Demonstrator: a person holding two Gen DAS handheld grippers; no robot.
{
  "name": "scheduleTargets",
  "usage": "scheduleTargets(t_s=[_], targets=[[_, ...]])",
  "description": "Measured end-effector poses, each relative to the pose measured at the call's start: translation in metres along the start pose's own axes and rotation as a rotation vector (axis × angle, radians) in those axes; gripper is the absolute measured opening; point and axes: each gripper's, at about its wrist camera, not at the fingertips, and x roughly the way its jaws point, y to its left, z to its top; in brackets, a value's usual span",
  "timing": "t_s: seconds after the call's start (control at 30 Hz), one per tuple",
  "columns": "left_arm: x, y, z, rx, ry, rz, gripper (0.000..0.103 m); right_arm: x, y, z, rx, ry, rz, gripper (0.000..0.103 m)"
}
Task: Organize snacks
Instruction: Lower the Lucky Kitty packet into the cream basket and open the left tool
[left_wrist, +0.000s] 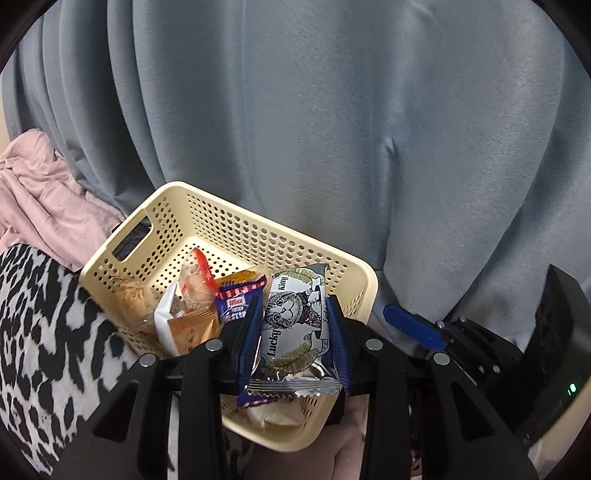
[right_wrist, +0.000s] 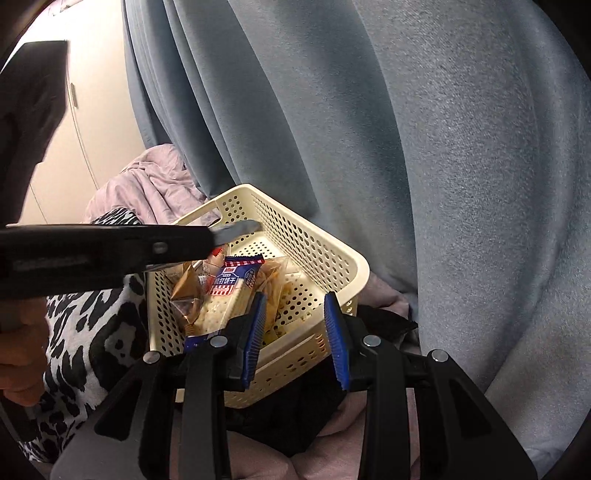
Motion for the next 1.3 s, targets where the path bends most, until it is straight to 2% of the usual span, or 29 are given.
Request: scheduleTargets(t_s=[0.37,1.3], targets=[[0.016,0.012,0.0,-0.025,0.027,0.015,0.035,0.0,0.006,0.0,-0.012,0.007,0.005,0.034],[0.03,0.008,0.003,-0.029,0.044,0.031,0.038,-0.002,0.006,-0.001,-0.01,0.01,0.0,0.034]])
